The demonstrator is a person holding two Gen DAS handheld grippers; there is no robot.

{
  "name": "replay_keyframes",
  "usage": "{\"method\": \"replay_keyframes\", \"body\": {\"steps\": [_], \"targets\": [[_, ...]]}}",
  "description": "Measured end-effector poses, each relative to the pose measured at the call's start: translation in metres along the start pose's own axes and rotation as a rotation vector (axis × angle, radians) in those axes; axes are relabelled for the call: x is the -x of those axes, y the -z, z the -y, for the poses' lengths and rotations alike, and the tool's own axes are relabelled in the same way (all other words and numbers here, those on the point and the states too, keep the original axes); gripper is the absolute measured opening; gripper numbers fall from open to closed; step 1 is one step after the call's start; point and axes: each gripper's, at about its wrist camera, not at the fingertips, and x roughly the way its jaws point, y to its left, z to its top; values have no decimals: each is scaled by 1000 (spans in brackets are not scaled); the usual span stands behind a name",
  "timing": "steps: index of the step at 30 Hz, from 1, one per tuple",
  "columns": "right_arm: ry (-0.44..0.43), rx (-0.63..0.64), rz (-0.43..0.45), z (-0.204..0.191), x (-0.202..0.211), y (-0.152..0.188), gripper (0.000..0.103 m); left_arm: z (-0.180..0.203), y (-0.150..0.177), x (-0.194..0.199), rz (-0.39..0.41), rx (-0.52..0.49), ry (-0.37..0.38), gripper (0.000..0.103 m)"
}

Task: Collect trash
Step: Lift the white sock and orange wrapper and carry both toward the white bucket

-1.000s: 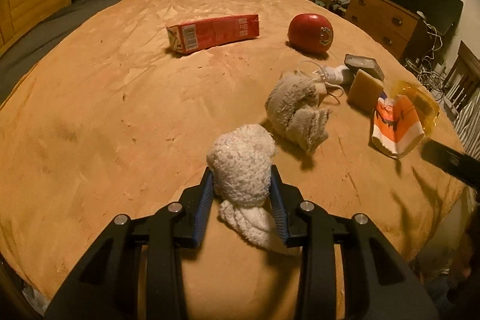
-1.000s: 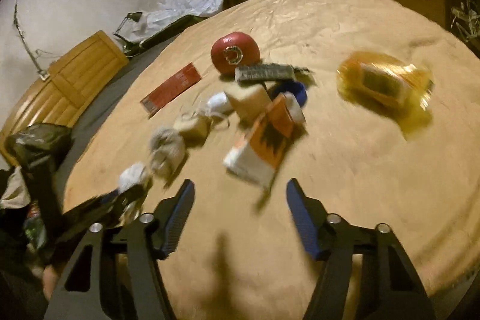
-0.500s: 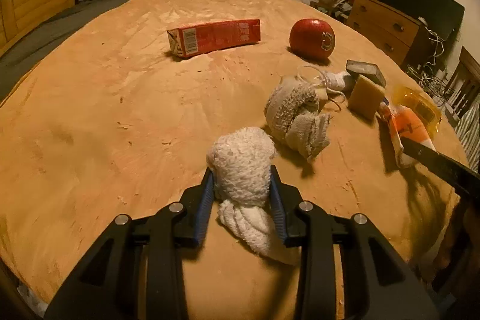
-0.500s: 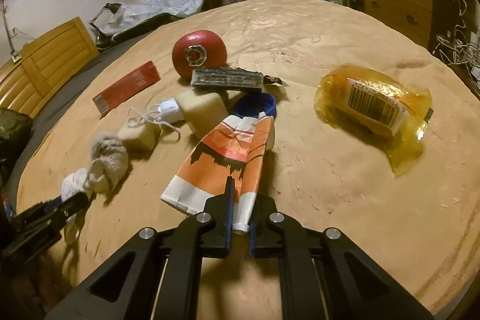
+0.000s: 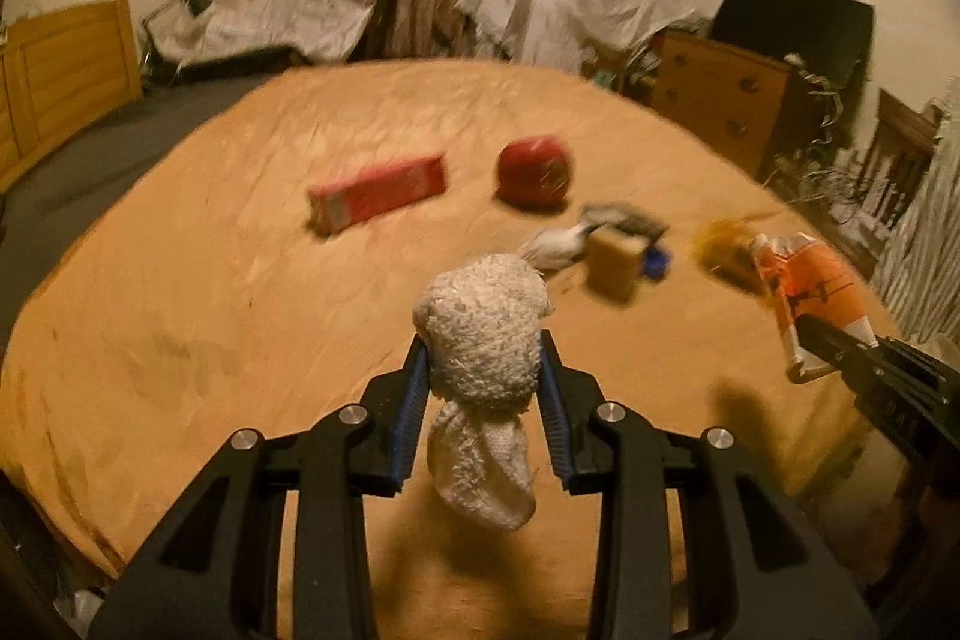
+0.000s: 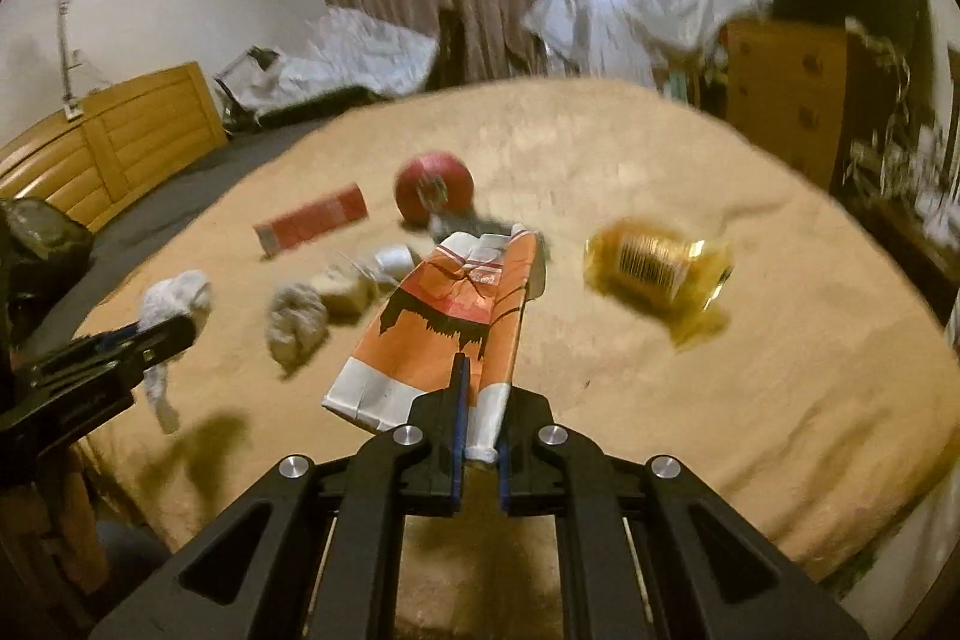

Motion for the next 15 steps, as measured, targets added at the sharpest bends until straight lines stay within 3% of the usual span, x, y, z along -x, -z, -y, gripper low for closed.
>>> {"method": "replay_keyframes", "body": {"steps": [7,15], "targets": [[2,59,155,-17,70,-12,9,30,-22,43,120,-37,10,33],[7,73,250,-28,116,-19,9,53,-28,73,204,-73,13,33]]}}
